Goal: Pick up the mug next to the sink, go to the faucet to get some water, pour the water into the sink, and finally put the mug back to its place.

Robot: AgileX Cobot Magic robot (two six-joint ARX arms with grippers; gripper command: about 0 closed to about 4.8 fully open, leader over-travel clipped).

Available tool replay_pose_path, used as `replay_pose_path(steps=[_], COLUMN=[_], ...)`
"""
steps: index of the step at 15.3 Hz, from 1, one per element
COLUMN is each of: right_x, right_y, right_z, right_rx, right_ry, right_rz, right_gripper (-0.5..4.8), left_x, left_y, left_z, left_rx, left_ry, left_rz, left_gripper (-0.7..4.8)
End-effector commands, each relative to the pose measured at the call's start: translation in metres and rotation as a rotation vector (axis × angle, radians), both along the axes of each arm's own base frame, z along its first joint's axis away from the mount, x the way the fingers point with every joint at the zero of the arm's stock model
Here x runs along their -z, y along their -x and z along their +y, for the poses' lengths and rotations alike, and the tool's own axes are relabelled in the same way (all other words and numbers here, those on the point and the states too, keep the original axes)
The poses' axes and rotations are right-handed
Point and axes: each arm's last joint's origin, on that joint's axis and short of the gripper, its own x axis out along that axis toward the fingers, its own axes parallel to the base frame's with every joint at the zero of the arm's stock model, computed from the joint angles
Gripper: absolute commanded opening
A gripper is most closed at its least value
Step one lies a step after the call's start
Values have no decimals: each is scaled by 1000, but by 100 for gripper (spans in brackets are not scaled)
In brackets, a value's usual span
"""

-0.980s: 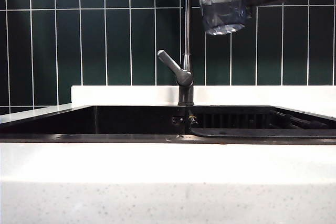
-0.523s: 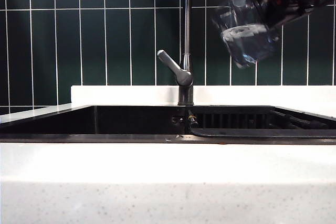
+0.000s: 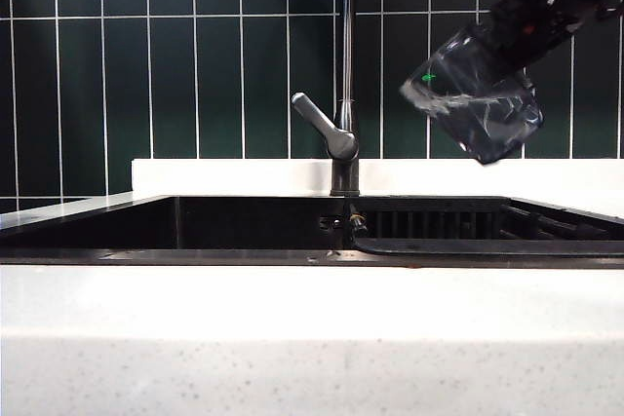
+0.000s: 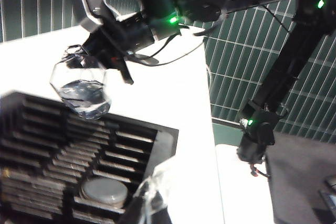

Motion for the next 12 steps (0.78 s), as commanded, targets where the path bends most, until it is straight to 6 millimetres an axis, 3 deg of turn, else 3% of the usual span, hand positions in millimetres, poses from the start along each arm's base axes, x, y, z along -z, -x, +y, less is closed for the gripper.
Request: replay_pose_path(steps=[1, 12], right_x=[-5, -4], right_y=[3, 6], right_z=[6, 9], right_rx=[17, 45], right_ry=[149, 357], right_rz=[-60, -80], right_gripper=[-6, -6], left_x=[0, 0], left_y=[-1, 0], left_z=[-4, -5], left_rx=[22, 26], left_ry=[5, 7], left_rz=[-33, -21], left_gripper=[-3, -3])
